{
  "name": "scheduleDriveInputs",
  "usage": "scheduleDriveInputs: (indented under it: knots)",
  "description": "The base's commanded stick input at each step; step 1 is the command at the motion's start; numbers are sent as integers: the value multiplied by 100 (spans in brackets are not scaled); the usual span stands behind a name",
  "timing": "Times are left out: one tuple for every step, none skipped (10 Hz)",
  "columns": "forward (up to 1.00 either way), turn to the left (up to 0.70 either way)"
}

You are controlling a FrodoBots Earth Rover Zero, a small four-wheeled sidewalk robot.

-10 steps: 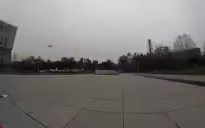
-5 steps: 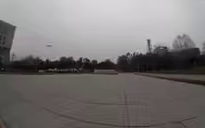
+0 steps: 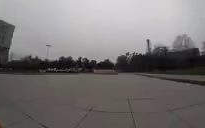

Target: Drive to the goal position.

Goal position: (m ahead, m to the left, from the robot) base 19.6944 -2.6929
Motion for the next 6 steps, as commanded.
scheduleDriveInputs:
  knots:
    - [70,-1]
    - [70,-1]
    - [70,-1]
    - [70,-1]
    - [70,-1]
    - [70,-1]
